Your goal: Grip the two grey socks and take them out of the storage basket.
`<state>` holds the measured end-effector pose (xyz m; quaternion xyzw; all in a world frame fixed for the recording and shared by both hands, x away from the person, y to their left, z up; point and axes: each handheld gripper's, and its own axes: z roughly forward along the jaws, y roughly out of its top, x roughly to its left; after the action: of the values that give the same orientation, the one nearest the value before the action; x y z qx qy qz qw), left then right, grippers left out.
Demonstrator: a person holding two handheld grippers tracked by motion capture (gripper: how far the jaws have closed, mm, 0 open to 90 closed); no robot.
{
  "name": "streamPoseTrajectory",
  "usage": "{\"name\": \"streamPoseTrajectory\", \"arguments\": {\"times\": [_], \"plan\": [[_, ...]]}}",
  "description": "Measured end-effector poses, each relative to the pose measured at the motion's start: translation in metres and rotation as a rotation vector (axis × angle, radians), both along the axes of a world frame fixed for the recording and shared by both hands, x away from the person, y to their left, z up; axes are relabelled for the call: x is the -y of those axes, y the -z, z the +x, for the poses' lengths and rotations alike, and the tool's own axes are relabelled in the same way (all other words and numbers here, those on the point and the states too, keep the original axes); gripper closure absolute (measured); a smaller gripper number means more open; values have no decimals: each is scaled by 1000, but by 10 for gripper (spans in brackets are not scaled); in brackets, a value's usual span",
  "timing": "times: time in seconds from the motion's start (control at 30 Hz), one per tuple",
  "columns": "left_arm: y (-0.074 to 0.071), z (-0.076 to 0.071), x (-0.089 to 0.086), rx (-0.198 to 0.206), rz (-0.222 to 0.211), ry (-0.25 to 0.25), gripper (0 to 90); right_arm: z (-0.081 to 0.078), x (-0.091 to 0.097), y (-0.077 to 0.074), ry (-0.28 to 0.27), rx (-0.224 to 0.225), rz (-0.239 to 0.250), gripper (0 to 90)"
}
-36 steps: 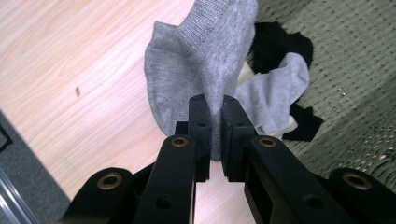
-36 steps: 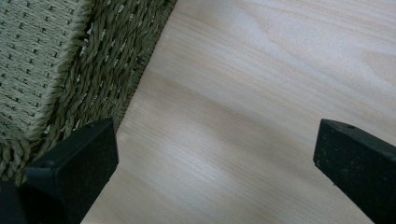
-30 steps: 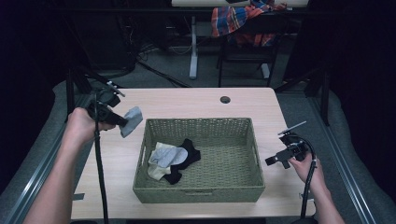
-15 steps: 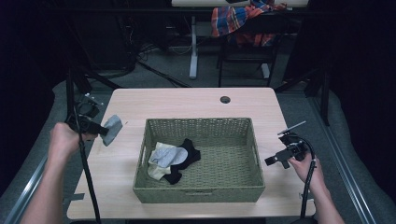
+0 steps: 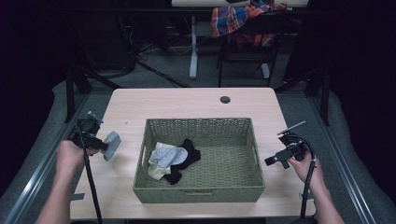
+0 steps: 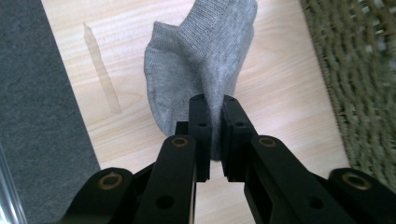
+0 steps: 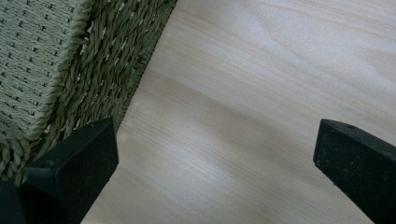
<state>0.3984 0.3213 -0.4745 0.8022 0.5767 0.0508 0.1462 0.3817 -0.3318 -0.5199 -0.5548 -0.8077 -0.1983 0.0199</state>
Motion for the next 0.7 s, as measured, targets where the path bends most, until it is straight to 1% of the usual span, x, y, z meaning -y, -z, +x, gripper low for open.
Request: {"name": "streamPoseTrajectory", "arguments": {"times": [0.07,0.23,0.27,0.3,0.4,0.5,0.53,0.57,0.6,0.63,0.67,0.7], "plan": [[8,0,-1,-5,-5,-9,850,0,0,0,-1,0,0,0],[26,0,1,-36,-12,-12,850,1,1,-1,-16,-9,-4,0],[30,0,2,-39,-11,-14,850,0,0,0,0,0,0,0],[33,1,3,-47,-14,-16,850,0,0,0,0,-1,0,0],[39,2,5,-65,-12,-12,847,0,1,0,-3,0,-1,0],[43,3,6,-79,-30,-10,827,0,0,0,-2,2,0,0],[43,2,5,-82,-35,-8,813,0,1,0,-2,2,-1,0],[42,2,5,-86,-42,-8,786,0,1,-1,-17,-5,-5,0],[42,1,4,-91,-50,-8,755,0,1,-1,-2,4,-1,0],[40,1,3,-94,-55,-10,718,0,1,-1,-4,4,1,0],[38,0,1,-95,-58,-15,658,0,2,-2,-23,-7,-6,0],[35,-1,0,-93,-56,-22,593,0,1,0,-1,7,11,0]]}}
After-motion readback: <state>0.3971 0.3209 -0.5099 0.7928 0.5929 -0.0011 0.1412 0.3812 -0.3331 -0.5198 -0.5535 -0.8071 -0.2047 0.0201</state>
